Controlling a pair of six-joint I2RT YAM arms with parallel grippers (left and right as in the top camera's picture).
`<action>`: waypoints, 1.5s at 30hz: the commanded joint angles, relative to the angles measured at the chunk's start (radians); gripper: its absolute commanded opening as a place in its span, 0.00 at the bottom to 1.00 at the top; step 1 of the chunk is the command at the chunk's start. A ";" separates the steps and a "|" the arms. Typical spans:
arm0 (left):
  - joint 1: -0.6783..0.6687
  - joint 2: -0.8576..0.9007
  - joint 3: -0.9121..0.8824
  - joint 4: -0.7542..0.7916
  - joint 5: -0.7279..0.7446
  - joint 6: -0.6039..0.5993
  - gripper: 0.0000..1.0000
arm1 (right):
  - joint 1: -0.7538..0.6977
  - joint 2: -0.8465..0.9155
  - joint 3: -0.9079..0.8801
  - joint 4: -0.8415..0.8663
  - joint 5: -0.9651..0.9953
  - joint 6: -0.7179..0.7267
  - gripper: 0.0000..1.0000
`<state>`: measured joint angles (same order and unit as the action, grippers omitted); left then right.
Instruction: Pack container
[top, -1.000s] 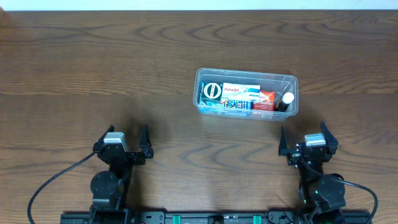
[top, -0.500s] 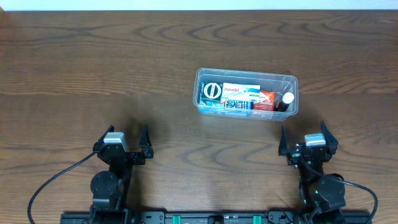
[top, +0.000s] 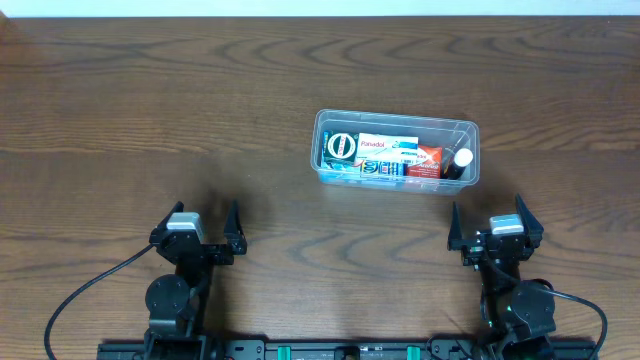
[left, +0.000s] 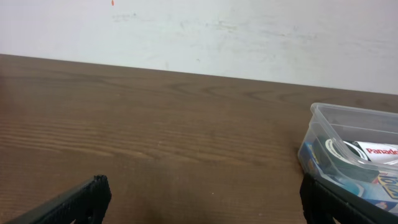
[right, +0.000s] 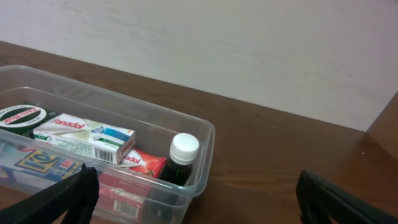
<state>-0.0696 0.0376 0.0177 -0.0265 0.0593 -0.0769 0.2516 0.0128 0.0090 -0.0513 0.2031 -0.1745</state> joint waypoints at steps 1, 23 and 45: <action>-0.006 -0.001 -0.014 -0.040 -0.008 0.013 0.98 | -0.003 -0.002 -0.003 -0.001 0.017 -0.014 0.99; 0.021 -0.006 -0.014 -0.040 -0.008 0.013 0.98 | -0.003 -0.002 -0.003 -0.001 0.017 -0.014 0.99; 0.021 -0.006 -0.014 -0.040 -0.008 0.013 0.98 | -0.003 -0.002 -0.003 -0.001 0.017 -0.014 0.99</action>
<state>-0.0532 0.0372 0.0177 -0.0265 0.0593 -0.0769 0.2516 0.0128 0.0090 -0.0513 0.2031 -0.1745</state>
